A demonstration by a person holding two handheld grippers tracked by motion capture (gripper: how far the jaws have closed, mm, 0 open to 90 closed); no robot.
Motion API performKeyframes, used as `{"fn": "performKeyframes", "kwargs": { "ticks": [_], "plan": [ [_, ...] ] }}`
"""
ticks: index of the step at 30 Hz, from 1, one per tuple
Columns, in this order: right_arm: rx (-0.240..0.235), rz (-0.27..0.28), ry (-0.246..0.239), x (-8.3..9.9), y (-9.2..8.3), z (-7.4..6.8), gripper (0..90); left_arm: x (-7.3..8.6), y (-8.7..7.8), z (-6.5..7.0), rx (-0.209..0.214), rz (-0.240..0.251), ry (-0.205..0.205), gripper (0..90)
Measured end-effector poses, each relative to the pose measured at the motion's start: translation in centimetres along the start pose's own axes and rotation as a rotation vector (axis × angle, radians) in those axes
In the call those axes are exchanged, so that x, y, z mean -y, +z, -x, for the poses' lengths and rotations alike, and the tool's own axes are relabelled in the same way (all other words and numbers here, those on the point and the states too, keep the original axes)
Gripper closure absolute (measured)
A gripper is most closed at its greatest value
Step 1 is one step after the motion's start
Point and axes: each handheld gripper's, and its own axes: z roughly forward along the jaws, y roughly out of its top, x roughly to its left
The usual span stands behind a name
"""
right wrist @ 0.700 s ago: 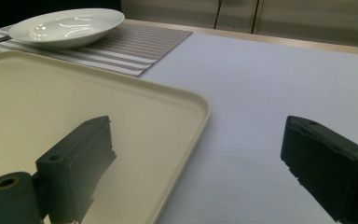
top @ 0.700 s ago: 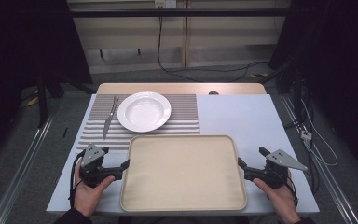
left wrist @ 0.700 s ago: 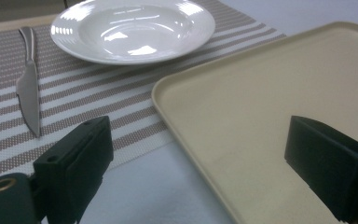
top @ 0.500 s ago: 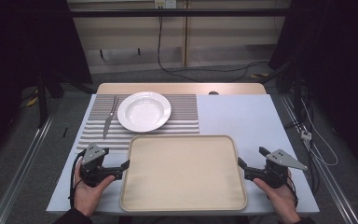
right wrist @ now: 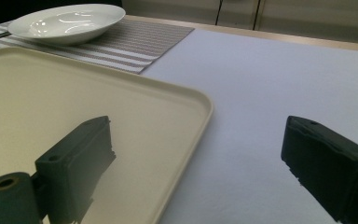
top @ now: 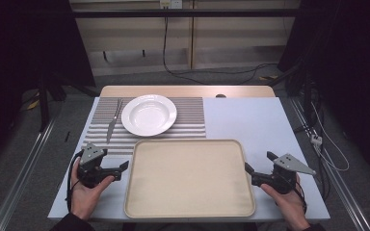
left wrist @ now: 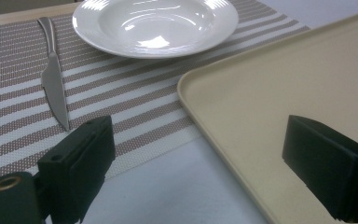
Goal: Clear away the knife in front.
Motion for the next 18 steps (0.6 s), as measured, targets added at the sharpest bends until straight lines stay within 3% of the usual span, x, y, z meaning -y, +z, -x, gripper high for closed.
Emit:
{"fn": "performKeyframes", "kwargs": {
  "ticks": [2, 10, 18],
  "plan": [
    [0.001, -0.001, -0.001, 0.0, 0.0, 0.0, 8.6, -0.1, 0.1, -0.4, 0.011, -0.005, -0.021, 7.0],
    [-0.004, -0.006, -0.003, 0.1, 0.0, 0.0, 8.6, -1.4, 0.3, -1.1, 0.026, -0.022, -0.005, 7.1],
    [-0.006, -0.008, -0.008, 0.0, 0.1, -0.1, 8.6, -2.6, 0.5, -2.0, -0.008, -0.030, 0.022, 8.4]
  ]
}}
